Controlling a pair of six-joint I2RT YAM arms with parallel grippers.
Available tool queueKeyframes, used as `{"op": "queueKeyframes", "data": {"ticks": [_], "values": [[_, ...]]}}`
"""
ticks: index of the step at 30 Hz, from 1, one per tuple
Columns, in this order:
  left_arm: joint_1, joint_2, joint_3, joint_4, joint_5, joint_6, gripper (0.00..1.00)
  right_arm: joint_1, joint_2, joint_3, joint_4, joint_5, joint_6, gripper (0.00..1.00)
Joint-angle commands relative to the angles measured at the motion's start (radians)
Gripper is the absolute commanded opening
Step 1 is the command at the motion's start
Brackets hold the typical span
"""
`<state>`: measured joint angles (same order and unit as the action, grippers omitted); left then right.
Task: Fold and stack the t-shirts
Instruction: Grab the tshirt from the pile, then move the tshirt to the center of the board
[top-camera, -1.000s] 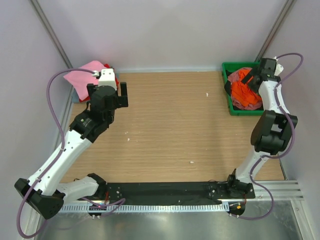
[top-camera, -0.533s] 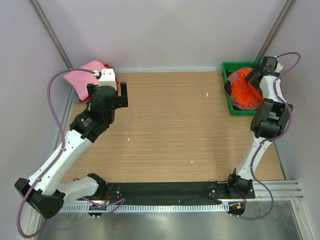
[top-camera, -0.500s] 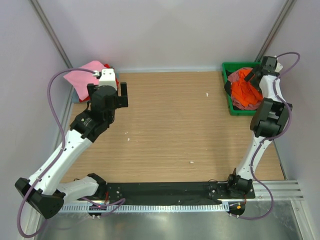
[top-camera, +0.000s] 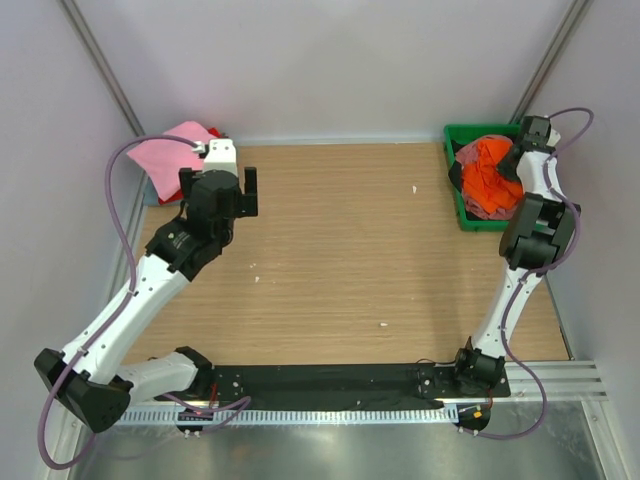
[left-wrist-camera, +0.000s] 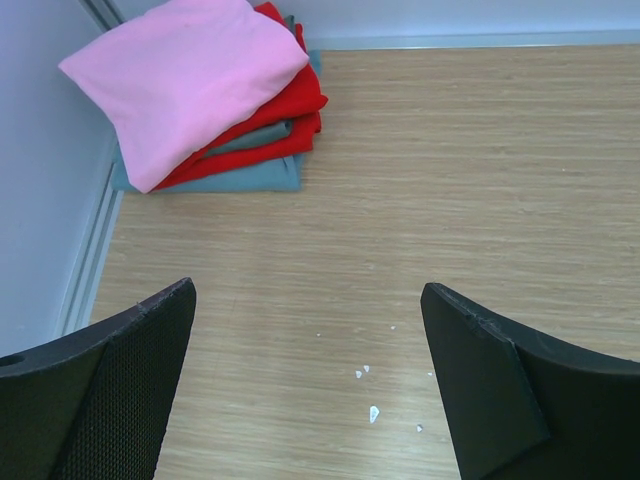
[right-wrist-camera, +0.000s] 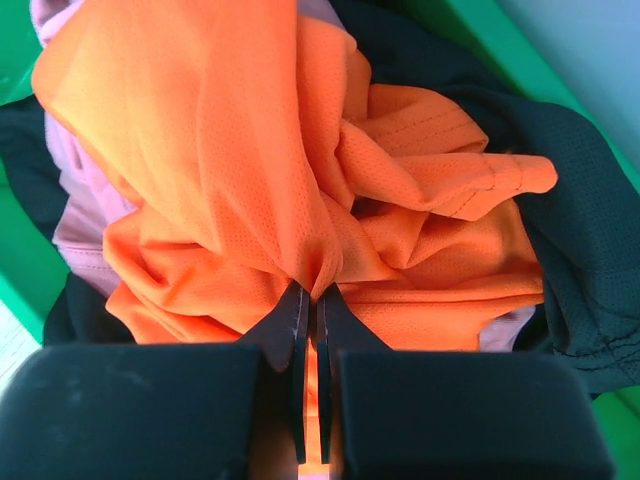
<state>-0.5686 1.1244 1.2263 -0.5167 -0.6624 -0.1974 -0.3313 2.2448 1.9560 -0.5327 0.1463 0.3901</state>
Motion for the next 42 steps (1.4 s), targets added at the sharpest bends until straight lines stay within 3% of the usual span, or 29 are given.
{"op": "queueKeyframes", "data": {"ticks": [1, 6, 9, 16, 18, 21, 24, 25, 26, 27, 28, 31, 34, 42], "values": [[0.004, 0.005, 0.036, 0.007, -0.022, 0.013, 0.94, -0.005, -0.123, 0.020, 0.013, -0.040, -0.005, 0.01], [0.004, 0.008, 0.035, 0.009, -0.031, 0.015, 0.94, 0.032, -0.266, -0.039, 0.016, -0.094, 0.023, 0.02], [0.004, 0.017, 0.032, 0.009, -0.032, 0.013, 0.94, 0.086, -0.367, 0.027, -0.065, -0.166, 0.026, 0.02], [0.004, 0.023, 0.021, 0.021, -0.048, 0.021, 0.94, 0.135, -0.540, 0.513, -0.277, -0.266, 0.076, 0.01], [0.004, 0.020, 0.021, 0.021, -0.048, 0.019, 0.94, 0.133, -0.598, 0.557, -0.323, -0.235, 0.076, 0.02], [0.003, 0.017, 0.032, 0.014, -0.026, 0.009, 0.95, 0.133, -0.765, 0.379, -0.313, -0.170, 0.078, 0.01], [-0.011, 0.052, 0.143, -0.145, -0.020, -0.057, 0.91, 0.135, -0.905, 0.019, -0.302, -0.088, 0.111, 0.03], [-0.011, 0.055, 0.166, -0.237, -0.002, -0.083, 0.90, 0.135, -0.998, -0.202, -0.299, -0.090, 0.133, 0.17], [-0.011, 0.052, 0.191, -0.276, 0.026, -0.135, 0.88, 0.135, -1.057, -0.330, -0.277, -0.132, 0.156, 0.74], [-0.019, 0.045, 0.193, -0.314, 0.087, -0.160, 0.87, 0.135, -1.103, -0.451, -0.236, -0.201, 0.162, 0.99], [-0.023, 0.029, 0.184, -0.366, 0.107, -0.193, 0.86, 0.140, -1.186, -0.655, -0.236, -0.215, 0.173, 1.00], [-0.051, -0.069, 0.029, -0.384, 0.240, -0.304, 0.86, 0.140, -1.318, -0.955, -0.178, -0.231, 0.181, 1.00], [-0.105, -0.167, -0.089, -0.347, 0.352, -0.413, 0.85, 0.141, -1.379, -1.055, -0.196, -0.252, 0.170, 1.00], [-0.332, -0.193, -0.309, -0.283, 0.346, -0.617, 0.80, 0.182, -1.461, -1.132, -0.259, -0.284, 0.156, 1.00]]}}
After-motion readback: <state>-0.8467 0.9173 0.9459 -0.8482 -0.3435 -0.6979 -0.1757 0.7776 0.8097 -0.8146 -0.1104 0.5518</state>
